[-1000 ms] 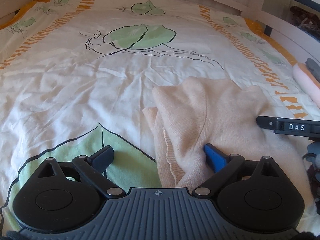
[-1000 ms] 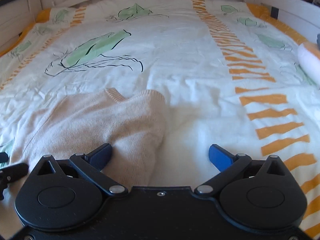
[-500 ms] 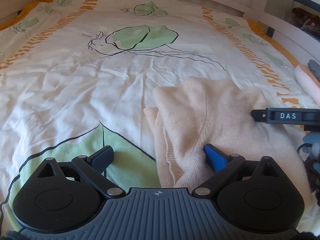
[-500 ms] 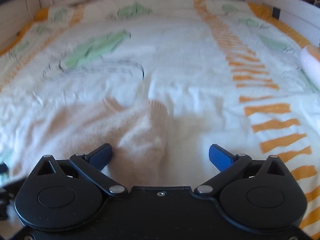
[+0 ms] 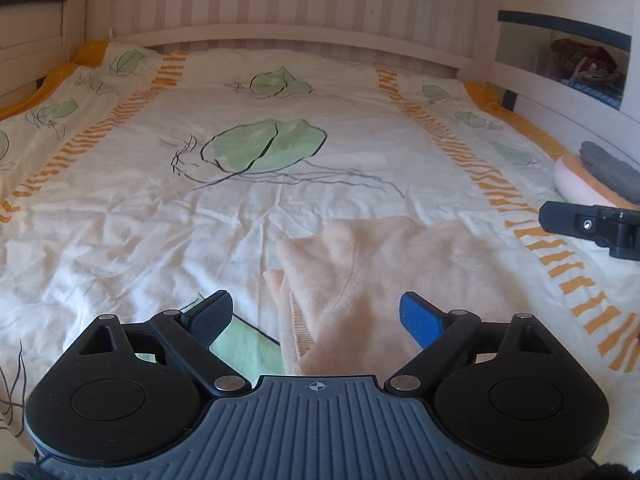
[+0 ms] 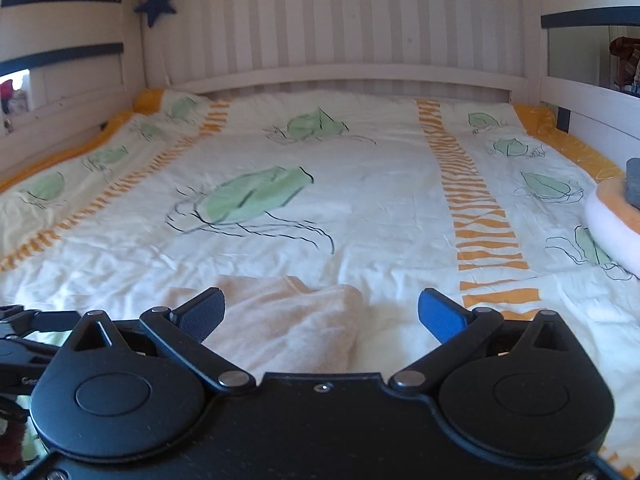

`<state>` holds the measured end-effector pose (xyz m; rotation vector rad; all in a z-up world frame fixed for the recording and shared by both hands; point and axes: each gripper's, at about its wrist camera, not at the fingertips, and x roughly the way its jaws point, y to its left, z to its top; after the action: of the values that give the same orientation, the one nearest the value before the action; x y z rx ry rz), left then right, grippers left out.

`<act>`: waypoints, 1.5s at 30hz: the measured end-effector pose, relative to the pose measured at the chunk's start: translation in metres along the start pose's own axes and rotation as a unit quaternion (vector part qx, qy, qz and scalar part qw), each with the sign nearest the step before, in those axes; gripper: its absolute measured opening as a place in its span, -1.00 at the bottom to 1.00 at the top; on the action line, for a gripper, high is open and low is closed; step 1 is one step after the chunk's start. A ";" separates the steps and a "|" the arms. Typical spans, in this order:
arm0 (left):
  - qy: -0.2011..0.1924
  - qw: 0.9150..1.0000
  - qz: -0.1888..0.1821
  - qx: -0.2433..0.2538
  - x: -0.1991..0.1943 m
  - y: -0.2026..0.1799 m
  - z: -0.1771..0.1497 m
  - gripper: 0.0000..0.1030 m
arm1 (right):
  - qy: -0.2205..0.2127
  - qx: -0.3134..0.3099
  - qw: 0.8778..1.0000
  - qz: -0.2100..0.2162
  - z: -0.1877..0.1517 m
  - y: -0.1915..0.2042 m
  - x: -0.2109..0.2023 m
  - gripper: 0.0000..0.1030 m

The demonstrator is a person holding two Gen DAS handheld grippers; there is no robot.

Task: Fold small clothes

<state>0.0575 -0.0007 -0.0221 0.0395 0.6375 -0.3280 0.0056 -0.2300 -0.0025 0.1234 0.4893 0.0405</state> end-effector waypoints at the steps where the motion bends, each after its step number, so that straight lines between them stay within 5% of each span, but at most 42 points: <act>1: -0.008 1.000 0.003 0.000 -0.008 -0.003 0.000 0.77 | -0.001 0.007 1.000 0.004 -0.001 0.001 -0.007 0.99; 9: -0.030 0.999 0.001 -0.009 -0.056 -0.021 -0.002 0.78 | 0.023 0.039 0.999 0.030 -0.019 0.013 -0.042 0.99; 18: -0.029 0.998 0.047 0.001 -0.077 -0.031 -0.017 0.78 | 0.053 0.044 0.997 -0.041 -0.044 0.026 -0.070 0.99; 22: 0.000 0.998 0.053 -0.020 -0.080 -0.029 -0.024 0.78 | 0.059 0.039 0.995 -0.063 -0.052 0.030 -0.079 0.98; 32: 0.074 0.995 0.059 -0.035 -0.071 -0.027 -0.038 0.78 | 0.075 0.056 0.995 -0.041 -0.060 0.028 -0.080 0.98; 45: 0.089 0.991 0.092 -0.037 -0.070 -0.020 -0.039 0.77 | 0.102 0.060 0.992 -0.036 -0.065 0.027 -0.072 0.98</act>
<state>-0.0239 0.0054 -0.0110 0.0573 0.8172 -0.1227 -0.0885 -0.2009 -0.0225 0.2201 0.6999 -0.0476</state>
